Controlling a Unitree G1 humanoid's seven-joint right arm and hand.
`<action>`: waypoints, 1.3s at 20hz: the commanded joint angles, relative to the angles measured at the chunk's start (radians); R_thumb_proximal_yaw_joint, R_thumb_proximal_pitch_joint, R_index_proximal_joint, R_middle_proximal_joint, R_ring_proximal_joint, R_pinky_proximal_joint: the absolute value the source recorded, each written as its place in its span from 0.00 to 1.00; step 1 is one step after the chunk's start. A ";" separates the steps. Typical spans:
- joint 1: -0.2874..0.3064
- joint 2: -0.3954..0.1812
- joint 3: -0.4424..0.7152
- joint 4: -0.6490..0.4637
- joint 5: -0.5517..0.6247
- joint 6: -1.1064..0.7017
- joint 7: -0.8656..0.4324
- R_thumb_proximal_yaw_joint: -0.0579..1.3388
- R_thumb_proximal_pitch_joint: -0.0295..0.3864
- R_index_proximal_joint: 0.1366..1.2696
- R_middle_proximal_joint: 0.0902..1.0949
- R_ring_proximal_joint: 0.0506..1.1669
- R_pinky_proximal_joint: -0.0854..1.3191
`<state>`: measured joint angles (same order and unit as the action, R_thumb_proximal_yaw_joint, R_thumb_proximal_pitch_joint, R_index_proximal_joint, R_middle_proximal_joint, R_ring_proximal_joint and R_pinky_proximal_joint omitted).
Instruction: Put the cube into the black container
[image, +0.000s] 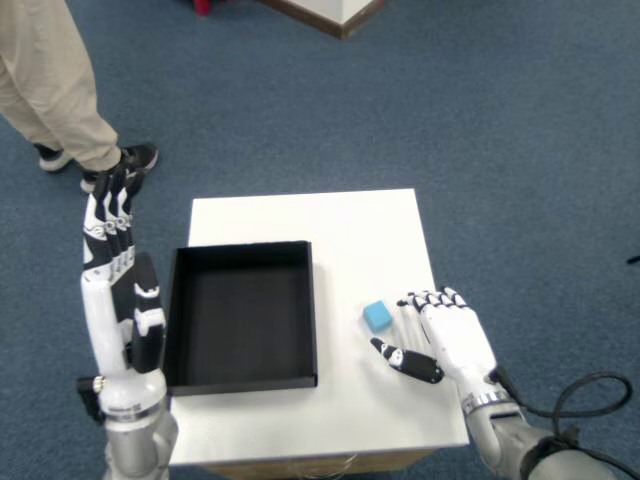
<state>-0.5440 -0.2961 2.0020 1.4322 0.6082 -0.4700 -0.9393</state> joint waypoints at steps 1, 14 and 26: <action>-0.033 -0.010 -0.011 0.017 0.025 0.013 -0.017 0.35 0.05 0.31 0.23 0.23 0.18; -0.030 0.035 -0.007 0.019 0.025 0.056 -0.015 0.34 0.04 0.33 0.23 0.23 0.19; -0.064 0.069 0.009 0.022 0.009 0.098 -0.032 0.33 0.03 0.34 0.22 0.22 0.17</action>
<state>-0.5520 -0.2182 2.0151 1.4326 0.6169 -0.3794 -0.9370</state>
